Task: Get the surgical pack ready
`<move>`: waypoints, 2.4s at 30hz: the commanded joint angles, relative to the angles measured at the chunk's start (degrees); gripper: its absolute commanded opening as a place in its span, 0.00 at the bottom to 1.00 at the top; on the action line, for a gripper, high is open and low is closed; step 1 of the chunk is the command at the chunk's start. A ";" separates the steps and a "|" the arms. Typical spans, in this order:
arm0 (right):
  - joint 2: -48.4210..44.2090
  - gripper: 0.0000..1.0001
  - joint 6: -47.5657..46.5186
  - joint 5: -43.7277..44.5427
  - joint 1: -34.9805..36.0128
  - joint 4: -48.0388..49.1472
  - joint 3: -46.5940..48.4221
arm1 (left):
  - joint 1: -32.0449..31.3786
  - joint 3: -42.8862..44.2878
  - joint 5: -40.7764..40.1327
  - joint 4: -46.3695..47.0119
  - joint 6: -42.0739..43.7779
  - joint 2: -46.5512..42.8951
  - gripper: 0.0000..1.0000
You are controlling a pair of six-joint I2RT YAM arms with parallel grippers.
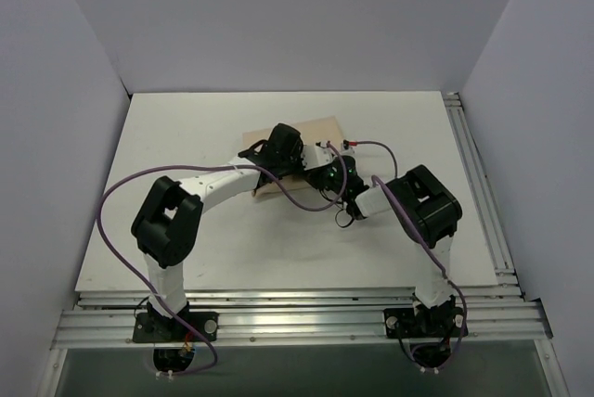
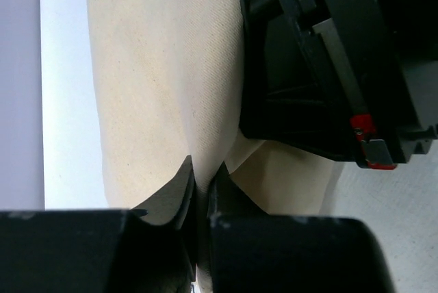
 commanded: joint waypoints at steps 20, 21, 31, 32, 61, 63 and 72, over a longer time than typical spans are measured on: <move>6.26 0.00 8.00 9.22 -0.86 14.64 3.97 | 0.26 2.76 6.01 -0.47 0.81 -3.54 0.05; 6.27 0.00 8.61 9.40 -0.86 14.46 3.54 | 0.18 1.80 5.84 -0.39 1.51 -3.54 0.05; -9.79 0.00 1.42 3.17 -4.20 -1.16 -6.22 | 0.26 -6.99 4.08 5.06 6.44 -3.19 0.08; -10.95 0.00 1.23 2.03 -4.64 -2.50 -7.36 | 0.35 -7.34 4.08 5.32 6.62 -3.19 0.08; -12.20 0.47 -18.10 -8.97 -16.24 -32.13 8.18 | 0.18 -7.61 7.16 -4.52 11.63 -3.72 0.29; -10.01 0.47 -17.67 -9.06 -15.72 -31.34 9.24 | 0.18 -7.44 7.07 -4.60 11.72 -3.72 0.29; -13.85 0.00 -17.75 -8.53 -15.19 -29.76 2.93 | 0.53 -0.18 7.24 -11.35 4.79 -3.81 0.48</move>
